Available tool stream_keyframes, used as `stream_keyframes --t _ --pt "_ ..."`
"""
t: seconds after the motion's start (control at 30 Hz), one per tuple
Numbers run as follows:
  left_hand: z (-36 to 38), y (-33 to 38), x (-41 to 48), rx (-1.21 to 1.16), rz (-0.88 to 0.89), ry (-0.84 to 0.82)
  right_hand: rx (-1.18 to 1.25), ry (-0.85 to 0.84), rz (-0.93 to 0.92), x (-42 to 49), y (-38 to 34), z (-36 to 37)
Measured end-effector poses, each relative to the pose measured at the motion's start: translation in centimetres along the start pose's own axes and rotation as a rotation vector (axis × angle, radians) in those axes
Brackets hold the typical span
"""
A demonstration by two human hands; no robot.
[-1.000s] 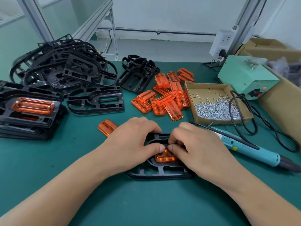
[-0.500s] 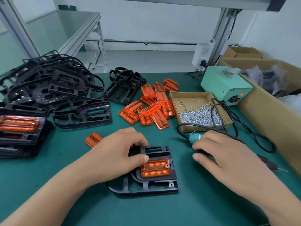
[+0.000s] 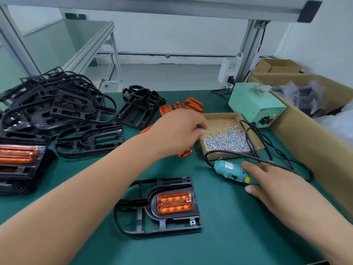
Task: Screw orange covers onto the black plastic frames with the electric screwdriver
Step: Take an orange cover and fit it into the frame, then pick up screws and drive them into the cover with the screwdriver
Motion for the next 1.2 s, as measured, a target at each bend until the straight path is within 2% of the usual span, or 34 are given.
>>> stream_keyframes --t 0.2,0.27,0.33,0.5,0.57,0.67,0.87,1.03,1.1,1.2 --pt "5.0 2.0 5.5 0.311 0.156 -0.236 -0.262 -0.014 -0.124 0.2 0.6 -0.2" --pt "6.0 1.7 6.4 0.334 0.157 -0.282 -0.216 0.013 -0.158 -0.3 1.1 -0.8" --pt "6.4 1.4 7.0 0.299 0.145 -0.279 0.089 0.063 -0.156 -1.1 2.3 -1.6" --pt "6.5 1.2 7.1 0.216 0.135 -0.210 1.152 0.175 -0.031 -3.4 4.3 -2.7" --pt "6.4 1.1 6.8 0.221 0.135 -0.201 1.442 0.247 -0.002 -2.8 4.2 -2.9" --pt "6.1 1.2 6.4 0.235 0.148 -0.157 1.781 0.259 0.021 -0.6 3.2 -2.9" --pt "6.1 0.9 5.9 0.186 0.123 -0.119 2.076 0.408 0.032 2.9 0.8 -3.0" --pt "5.8 0.5 5.7 0.110 0.096 -0.088 2.287 0.462 0.128 5.6 -1.1 -3.2" --pt "5.0 0.3 5.4 -0.008 0.066 -0.051 2.360 0.489 0.185 6.7 -1.4 -3.4" --pt "2.9 -0.4 3.9 -0.332 -0.028 0.056 2.444 0.543 0.239 7.9 -1.8 -3.9"
Point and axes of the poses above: each hand's wrist, its own x-axis towards the middle knuckle, its own z-axis out of the palm, y = z × x, the point moved 6 cm from there along x, towards the middle knuckle, and after that the axes turned 1 degree about -y, right-handed, at the moved point
